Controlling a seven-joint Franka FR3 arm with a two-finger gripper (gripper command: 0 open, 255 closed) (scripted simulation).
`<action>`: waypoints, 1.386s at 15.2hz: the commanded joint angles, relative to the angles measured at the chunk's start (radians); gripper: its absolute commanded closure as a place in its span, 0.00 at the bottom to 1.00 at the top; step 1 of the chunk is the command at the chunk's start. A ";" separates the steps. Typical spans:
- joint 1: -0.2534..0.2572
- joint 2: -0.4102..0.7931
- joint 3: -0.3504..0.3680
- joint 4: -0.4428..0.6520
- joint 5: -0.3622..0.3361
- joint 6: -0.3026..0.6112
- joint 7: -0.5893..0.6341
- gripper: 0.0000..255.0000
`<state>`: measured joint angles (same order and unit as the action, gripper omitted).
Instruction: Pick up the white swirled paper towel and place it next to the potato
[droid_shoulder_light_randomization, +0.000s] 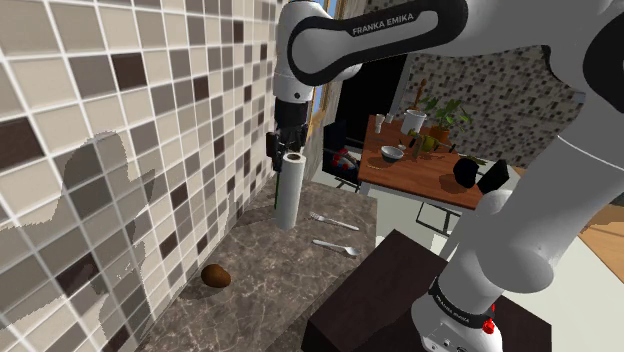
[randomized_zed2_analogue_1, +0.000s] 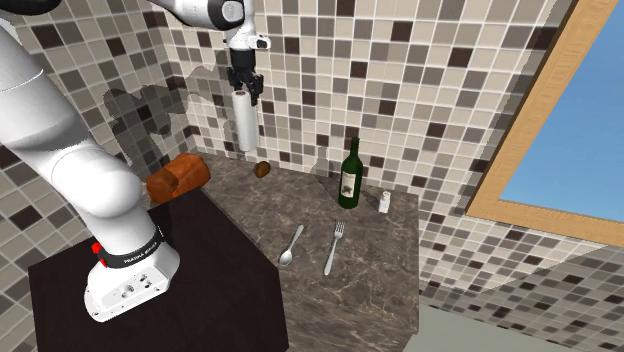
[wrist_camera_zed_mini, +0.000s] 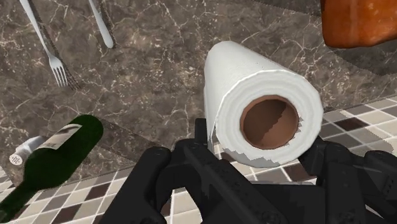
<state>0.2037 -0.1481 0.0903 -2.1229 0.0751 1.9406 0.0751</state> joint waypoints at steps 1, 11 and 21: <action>0.020 0.016 0.026 0.021 0.004 -0.003 0.047 1.00; 0.126 0.184 0.151 0.214 -0.016 -0.014 0.287 1.00; 0.168 0.278 0.183 0.247 -0.042 0.048 0.366 1.00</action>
<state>0.3716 0.1251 0.2733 -1.8692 0.0344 1.9769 0.4417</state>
